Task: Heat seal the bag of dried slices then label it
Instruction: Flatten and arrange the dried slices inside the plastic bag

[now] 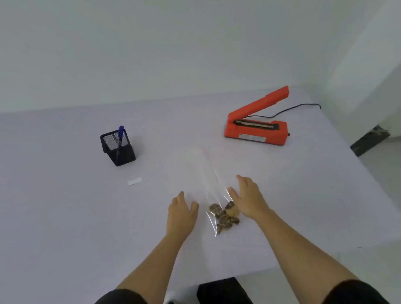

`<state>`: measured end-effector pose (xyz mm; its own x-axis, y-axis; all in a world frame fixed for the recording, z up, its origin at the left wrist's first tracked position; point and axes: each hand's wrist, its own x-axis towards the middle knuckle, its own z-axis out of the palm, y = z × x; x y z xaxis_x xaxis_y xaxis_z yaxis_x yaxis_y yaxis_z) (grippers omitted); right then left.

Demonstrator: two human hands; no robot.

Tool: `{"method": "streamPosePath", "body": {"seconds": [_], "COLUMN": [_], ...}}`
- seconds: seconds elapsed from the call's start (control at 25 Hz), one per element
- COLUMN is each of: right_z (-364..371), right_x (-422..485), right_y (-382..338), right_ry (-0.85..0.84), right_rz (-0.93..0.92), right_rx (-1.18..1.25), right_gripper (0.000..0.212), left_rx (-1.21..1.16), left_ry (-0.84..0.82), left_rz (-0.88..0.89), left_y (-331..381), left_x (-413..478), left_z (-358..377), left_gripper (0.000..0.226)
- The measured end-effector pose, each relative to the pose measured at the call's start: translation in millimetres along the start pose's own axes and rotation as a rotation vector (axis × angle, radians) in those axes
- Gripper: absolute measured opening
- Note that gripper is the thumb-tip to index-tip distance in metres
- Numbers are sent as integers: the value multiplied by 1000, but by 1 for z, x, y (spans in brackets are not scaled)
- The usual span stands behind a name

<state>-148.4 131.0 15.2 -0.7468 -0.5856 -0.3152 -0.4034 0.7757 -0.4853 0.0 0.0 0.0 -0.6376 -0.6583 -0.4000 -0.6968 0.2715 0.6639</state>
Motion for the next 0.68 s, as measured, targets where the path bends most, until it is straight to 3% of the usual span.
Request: {"method": "streamPosePath", "body": {"seconds": [0.24,0.4,0.56,0.68], "right_z": [13,22,28,38], "right_x": [38,55,56,51], "right_y": [14,17,15,8], "right_ry": [-202,-200,-197,-196], "right_rz": [31,46,70,106], "right_rx": [162,236,336,417], "right_gripper": [63,56,36,25], "left_rx": [-353,-497,-527,-500], "left_ry": [91,162,177,172], "left_rz": [-274,-397,-419,-397], "left_y": [21,25,16,4], "left_x": [22,32,38,37], "left_z": [38,49,52,40], "left_gripper": [58,41,18,16]}}
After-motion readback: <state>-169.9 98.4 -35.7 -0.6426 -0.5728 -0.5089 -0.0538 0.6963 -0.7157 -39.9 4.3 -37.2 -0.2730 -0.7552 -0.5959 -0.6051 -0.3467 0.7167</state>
